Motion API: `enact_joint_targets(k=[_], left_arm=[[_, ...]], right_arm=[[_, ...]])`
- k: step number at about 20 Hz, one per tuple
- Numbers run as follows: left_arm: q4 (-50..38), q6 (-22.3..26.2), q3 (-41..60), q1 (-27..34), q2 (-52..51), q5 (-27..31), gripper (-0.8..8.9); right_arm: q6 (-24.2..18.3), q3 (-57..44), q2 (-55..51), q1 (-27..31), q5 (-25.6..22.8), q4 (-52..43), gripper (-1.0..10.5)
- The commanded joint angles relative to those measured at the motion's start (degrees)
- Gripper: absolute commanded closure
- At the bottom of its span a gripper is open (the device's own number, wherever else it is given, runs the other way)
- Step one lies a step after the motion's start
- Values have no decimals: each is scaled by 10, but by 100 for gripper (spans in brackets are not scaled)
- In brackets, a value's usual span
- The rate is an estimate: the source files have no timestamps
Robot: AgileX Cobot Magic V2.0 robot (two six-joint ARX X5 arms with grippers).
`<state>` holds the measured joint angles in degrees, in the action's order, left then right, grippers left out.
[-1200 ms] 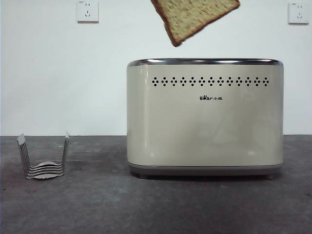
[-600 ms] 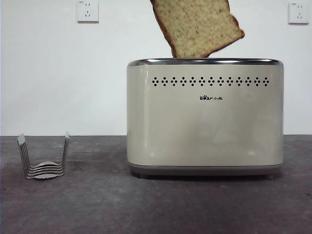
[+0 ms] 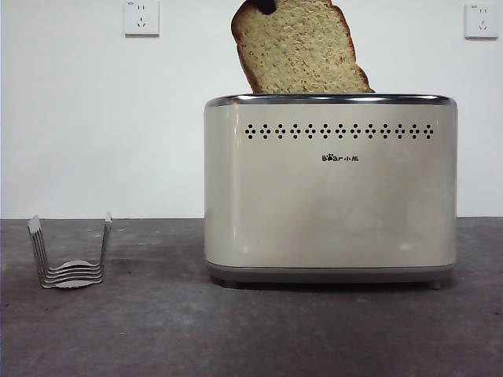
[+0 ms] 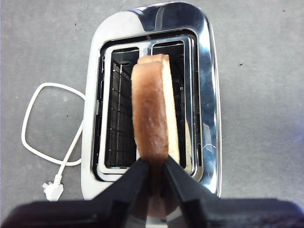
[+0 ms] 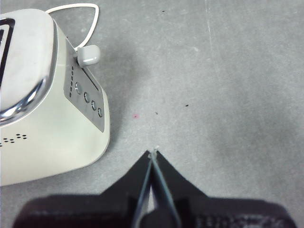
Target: Pick up a slice of bread from the rack,put the bread on the toaster,press the button
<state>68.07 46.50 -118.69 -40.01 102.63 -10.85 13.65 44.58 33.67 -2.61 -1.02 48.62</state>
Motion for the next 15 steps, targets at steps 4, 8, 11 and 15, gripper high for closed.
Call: enact_joint_targets(k=[4,8,11,15], left_arm=[[-2,7,0,-17,26,2,823],[-9,3,0,-27,41,2,823],[-8,1,0,-31,54,3,823],[-16,0,0,-40,71,14,819]], right_arm=[[-4,3,0,0,2,0,947],[-4,3,0,0,1,13,946],[-3,3,0,0,1,13,947],[-4,3,0,0,1,14,947]])
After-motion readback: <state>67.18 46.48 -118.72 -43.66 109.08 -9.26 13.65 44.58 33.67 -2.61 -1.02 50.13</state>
